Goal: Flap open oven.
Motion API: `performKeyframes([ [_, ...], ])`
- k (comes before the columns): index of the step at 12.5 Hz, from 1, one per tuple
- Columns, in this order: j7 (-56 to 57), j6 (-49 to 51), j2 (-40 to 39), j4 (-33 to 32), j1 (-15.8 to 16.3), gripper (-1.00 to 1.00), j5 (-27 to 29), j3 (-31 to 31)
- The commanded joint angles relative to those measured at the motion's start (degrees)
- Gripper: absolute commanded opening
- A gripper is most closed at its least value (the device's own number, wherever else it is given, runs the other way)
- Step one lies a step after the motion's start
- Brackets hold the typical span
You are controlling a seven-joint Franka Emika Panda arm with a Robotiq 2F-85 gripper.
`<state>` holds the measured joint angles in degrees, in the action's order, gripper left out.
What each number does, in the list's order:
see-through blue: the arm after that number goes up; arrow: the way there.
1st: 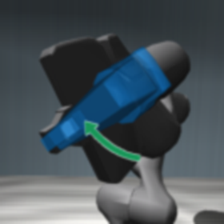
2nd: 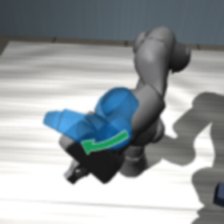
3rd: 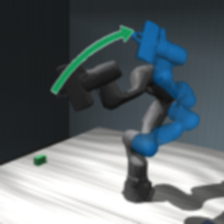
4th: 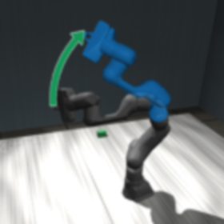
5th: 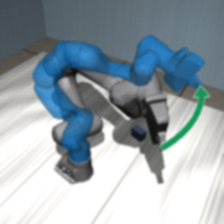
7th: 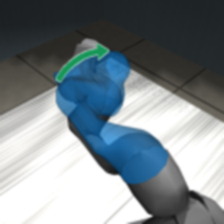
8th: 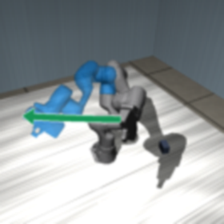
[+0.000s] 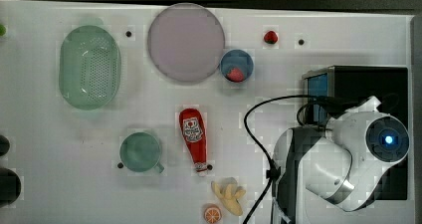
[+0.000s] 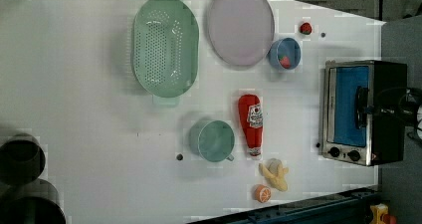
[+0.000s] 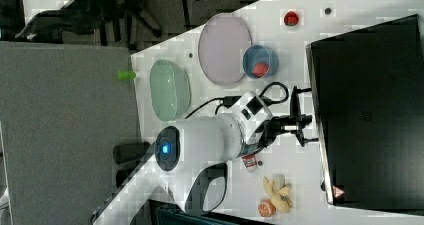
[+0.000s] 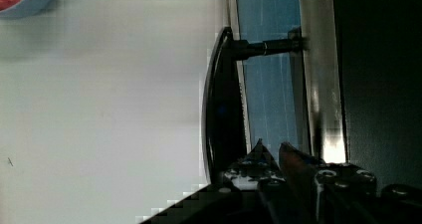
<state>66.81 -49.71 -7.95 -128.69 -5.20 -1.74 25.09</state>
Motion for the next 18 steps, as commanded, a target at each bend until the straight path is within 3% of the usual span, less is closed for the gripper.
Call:
performKeyframes([
  [1, 2.32, -1.67, -0.38, -0.19, 0.57, -0.65, -0.23, -0.29],
  [4, -0.08, -1.93, -0.46, -0.70, 2.15, -0.65, -4.62, -0.87],
  [9, -16.35, -1.89, -0.47, -2.17, 5.98, -0.65, -19.14, -1.66],
  [18, -40.41, -1.63, -5.05, -5.01, 10.43, -0.65, -33.57, -8.38],
])
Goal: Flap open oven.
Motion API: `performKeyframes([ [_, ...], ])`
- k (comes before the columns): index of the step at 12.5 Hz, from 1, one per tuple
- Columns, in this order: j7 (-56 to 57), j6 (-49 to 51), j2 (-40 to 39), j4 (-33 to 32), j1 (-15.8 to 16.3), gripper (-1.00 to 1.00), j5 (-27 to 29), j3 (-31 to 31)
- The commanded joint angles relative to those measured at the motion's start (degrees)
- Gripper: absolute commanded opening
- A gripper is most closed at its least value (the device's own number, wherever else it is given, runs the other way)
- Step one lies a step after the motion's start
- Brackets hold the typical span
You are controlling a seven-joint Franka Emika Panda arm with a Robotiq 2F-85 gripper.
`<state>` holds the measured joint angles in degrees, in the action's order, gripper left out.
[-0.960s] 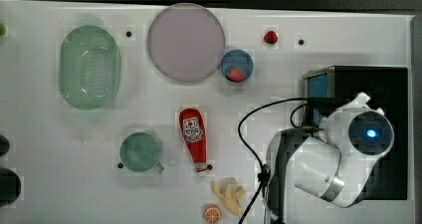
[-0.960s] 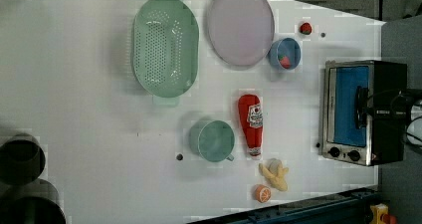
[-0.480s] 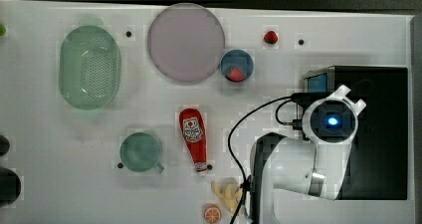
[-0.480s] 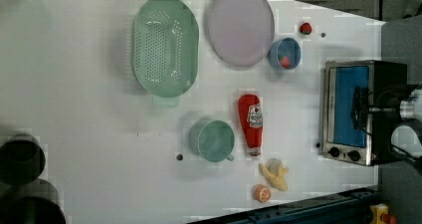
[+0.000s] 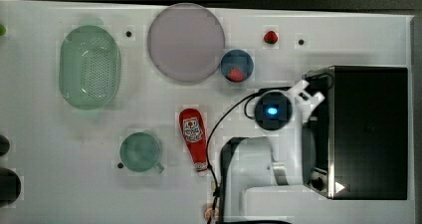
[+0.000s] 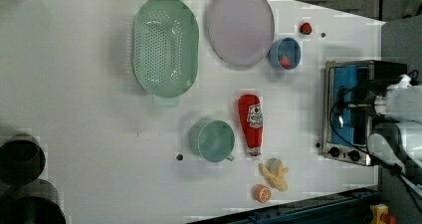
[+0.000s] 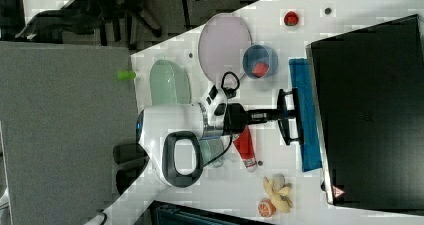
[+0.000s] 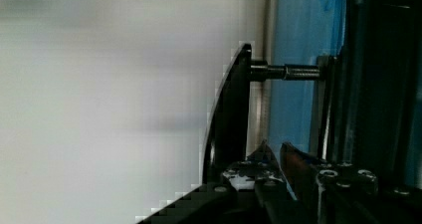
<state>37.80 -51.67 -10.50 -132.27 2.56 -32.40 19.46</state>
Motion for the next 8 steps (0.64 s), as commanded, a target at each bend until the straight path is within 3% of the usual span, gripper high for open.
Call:
performKeyframes([
  [1, -14.33, 0.32, -3.78, -1.41, 3.20, -0.65, -4.43, -3.36],
  [5, -28.55, 1.29, -10.00, -0.33, 6.60, -0.65, -14.47, -4.92],
  [8, -35.39, 2.11, -15.28, 1.33, 9.56, -0.65, -17.38, -5.18],
])
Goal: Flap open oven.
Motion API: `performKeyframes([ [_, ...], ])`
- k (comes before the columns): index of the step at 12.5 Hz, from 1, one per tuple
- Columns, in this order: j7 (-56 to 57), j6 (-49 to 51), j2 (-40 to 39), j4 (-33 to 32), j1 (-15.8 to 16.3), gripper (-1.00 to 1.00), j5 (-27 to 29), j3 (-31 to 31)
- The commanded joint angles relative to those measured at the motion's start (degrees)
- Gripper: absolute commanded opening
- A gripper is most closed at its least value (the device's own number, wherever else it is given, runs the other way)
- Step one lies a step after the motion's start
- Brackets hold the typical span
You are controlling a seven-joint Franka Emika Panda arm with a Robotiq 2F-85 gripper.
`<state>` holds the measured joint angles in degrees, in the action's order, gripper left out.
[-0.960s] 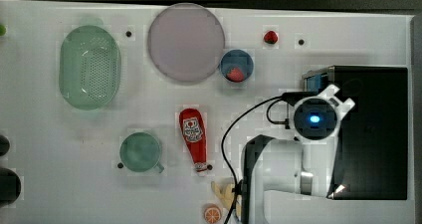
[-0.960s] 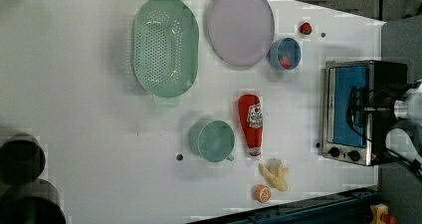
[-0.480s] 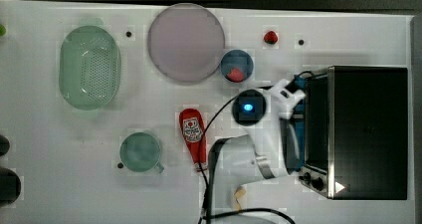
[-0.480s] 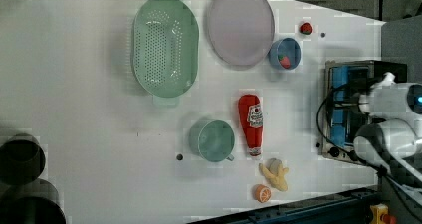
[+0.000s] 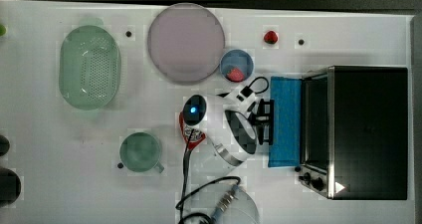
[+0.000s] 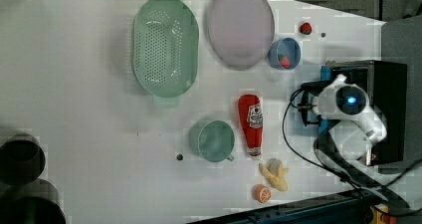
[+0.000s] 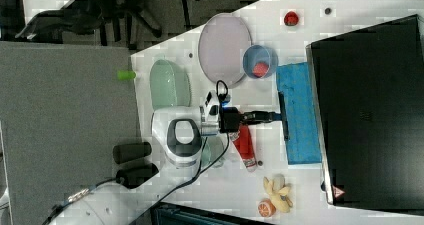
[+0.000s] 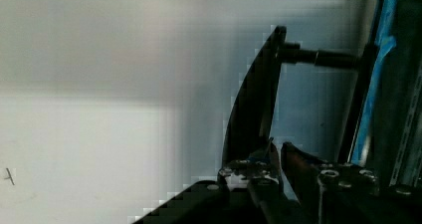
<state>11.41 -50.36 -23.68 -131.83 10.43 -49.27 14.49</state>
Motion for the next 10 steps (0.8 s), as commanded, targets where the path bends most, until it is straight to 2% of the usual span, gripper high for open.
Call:
performKeyframes([
  [1, -9.20, 0.54, -3.78, 1.47, 2.37, -0.65, -0.51, -0.41],
  [4, -11.66, 0.31, -6.30, 3.81, 3.00, -0.65, -0.48, -0.35],
  [7, -11.75, -1.32, -3.12, 5.95, 3.04, -0.65, 1.96, -0.50],
  [8, -11.75, -1.03, -0.57, 6.37, 3.00, -0.65, 5.48, -0.44],
  [10, -11.75, -0.37, 6.03, 6.53, 2.78, -0.65, 16.59, -0.35],
])
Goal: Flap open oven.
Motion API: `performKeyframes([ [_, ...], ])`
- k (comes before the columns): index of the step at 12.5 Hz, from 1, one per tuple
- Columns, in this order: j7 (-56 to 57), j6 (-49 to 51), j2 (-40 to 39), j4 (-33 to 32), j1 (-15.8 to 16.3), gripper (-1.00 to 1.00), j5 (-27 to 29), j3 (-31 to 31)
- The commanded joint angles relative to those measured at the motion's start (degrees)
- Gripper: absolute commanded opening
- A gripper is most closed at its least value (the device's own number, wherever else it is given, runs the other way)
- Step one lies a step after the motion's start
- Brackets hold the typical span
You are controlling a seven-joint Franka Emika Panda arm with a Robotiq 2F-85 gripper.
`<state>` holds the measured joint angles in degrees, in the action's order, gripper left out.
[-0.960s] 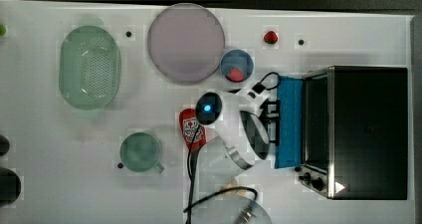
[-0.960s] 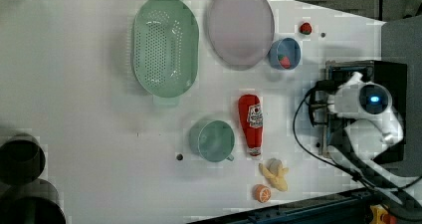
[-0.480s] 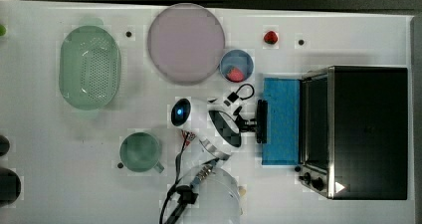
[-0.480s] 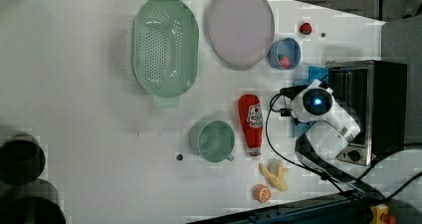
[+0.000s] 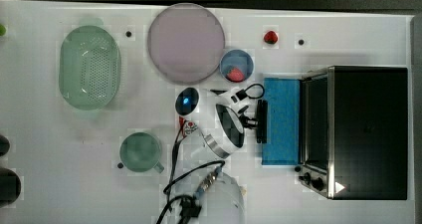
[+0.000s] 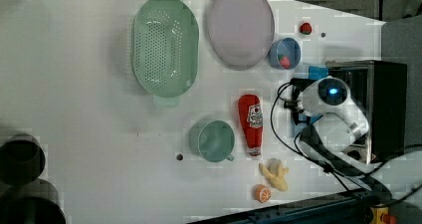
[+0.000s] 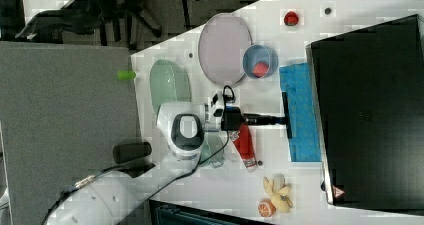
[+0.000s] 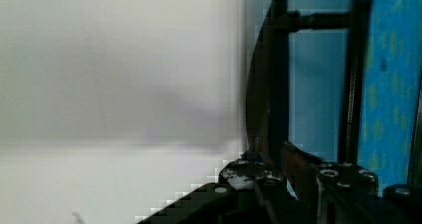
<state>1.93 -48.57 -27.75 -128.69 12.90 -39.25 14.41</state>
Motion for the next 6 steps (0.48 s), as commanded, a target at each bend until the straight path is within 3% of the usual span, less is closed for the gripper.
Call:
performKeyframes([
  [1, -2.27, -1.11, 13.65, 3.54, 0.23, -0.65, 12.51, -0.26],
  [6, -2.60, 17.55, 29.48, 6.45, 0.15, -0.65, 33.64, 0.32],
])
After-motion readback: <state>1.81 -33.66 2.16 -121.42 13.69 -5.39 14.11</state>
